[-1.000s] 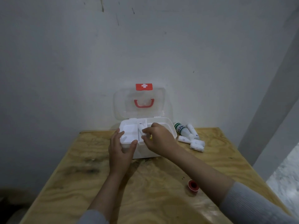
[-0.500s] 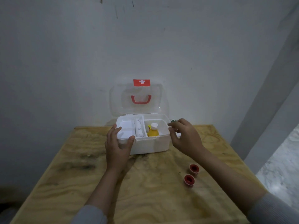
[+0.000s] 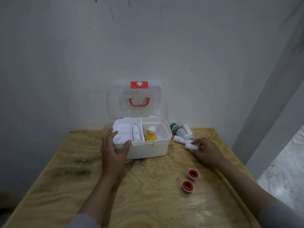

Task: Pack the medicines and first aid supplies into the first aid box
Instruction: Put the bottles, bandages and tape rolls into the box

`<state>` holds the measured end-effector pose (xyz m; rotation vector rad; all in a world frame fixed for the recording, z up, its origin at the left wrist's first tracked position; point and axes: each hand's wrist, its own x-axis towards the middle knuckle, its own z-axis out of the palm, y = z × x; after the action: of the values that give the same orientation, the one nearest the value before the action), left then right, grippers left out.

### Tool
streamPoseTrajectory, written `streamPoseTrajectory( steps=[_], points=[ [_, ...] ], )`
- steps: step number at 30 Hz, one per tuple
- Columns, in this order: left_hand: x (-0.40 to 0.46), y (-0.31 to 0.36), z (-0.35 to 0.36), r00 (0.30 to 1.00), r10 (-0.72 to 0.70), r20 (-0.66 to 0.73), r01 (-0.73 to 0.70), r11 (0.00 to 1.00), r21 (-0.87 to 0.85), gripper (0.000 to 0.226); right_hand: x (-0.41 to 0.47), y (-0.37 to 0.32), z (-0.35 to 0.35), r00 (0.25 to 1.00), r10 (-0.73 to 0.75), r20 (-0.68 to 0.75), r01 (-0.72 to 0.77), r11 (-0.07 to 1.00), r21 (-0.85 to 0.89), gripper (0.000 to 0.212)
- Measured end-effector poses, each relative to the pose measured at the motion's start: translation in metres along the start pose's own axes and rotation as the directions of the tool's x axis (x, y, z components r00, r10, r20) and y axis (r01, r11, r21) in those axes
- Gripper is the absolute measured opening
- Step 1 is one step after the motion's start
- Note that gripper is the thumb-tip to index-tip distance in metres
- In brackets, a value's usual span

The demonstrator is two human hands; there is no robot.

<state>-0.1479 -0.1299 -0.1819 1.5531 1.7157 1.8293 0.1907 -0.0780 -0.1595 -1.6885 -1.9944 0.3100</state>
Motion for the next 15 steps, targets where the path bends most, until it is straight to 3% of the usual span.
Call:
streamPoseTrajectory(
  steps=[5, 10, 15],
  points=[
    [0.0, 0.001, 0.0, 1.0, 0.002, 0.002, -0.002, 1.0, 0.002, 0.053, 0.002, -0.001, 0.002, 1.0, 0.015, -0.023, -0.013, 0.996, 0.087, 0.026],
    [0.001, 0.001, 0.0, 1.0, 0.001, 0.005, -0.001, 1.0, 0.014, 0.053, 0.016, -0.013, 0.007, 0.976, 0.042, -0.212, -0.024, 0.996, 0.084, 0.027],
    [0.001, 0.001, -0.001, 1.0, -0.015, 0.005, 0.015, 1.0, 0.008, 0.059, 0.035, -0.031, 0.013, 0.975, 0.117, -0.191, -0.115, 0.993, 0.022, 0.037]
  ],
)
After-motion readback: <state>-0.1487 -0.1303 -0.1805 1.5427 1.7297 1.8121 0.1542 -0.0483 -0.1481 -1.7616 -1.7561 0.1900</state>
